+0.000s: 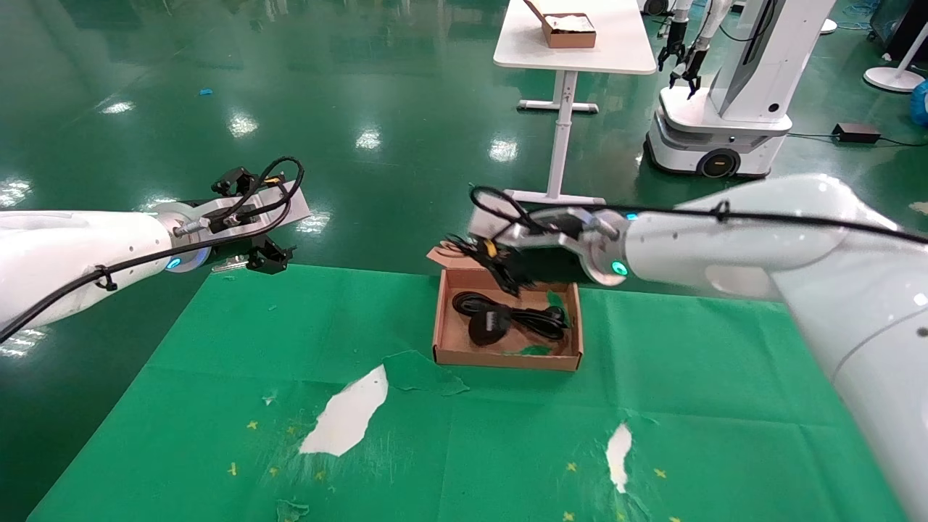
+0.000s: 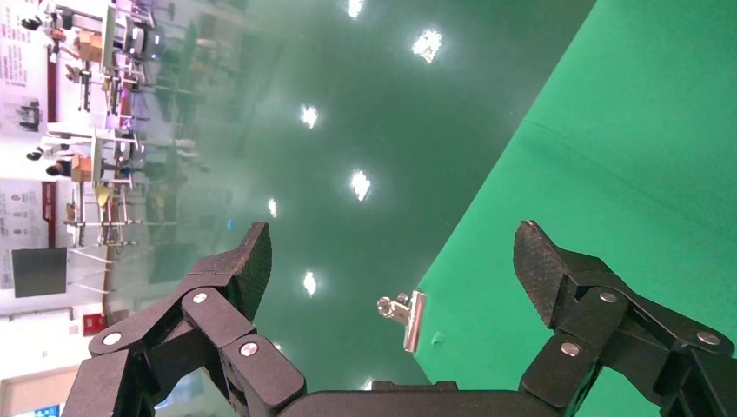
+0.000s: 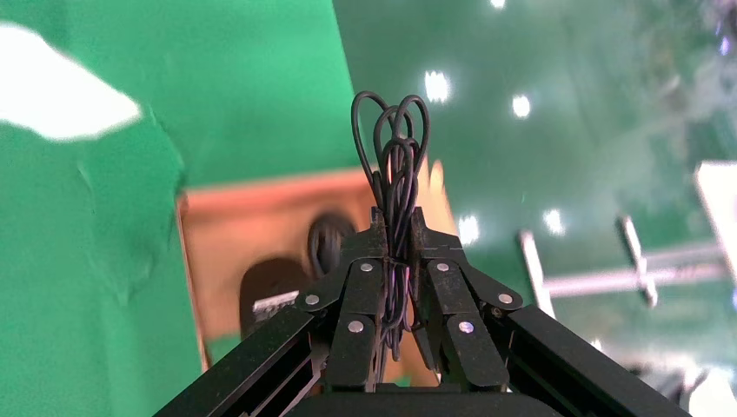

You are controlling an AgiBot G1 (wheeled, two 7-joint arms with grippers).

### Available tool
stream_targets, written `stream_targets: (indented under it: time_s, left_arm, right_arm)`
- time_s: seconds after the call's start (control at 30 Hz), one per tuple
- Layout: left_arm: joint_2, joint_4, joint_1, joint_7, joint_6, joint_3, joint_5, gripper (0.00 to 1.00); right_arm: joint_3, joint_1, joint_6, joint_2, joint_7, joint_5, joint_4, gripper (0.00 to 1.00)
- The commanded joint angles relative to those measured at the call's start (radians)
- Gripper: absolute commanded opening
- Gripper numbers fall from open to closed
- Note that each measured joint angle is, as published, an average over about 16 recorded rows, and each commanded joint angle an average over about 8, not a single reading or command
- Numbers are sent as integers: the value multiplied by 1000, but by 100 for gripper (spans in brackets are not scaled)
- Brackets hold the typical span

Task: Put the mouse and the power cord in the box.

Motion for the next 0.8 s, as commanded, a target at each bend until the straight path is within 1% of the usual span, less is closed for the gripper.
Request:
stream_targets:
  time_s: [0.03,0.13,0.23,0.27,0.37,0.8]
  left_arm:
    - [-2,-6,0,-10,1,2,8,100]
    - [-4,-11,0,-19,1,3,15,100]
    - [-6,-14,0,-25,2,4,19,100]
    - [-6,-14,0,-26,2,4,20,100]
    - [-7,-16,0,-27,2,4,22,100]
    - [-5,-14,1,-24,2,4,19,100]
  right_arm:
    - [-33,-9,32,1,24,5,-12,18]
    - [-68,-15,67,1,45,-3,-32,55]
    - [-93,-19,86,0,56,-11,-48,93]
    - [-97,-20,89,0,57,-12,-51,100]
    - [-106,-21,96,0,59,-16,-56,100]
    - [-87,-19,81,2,54,-13,-43,100]
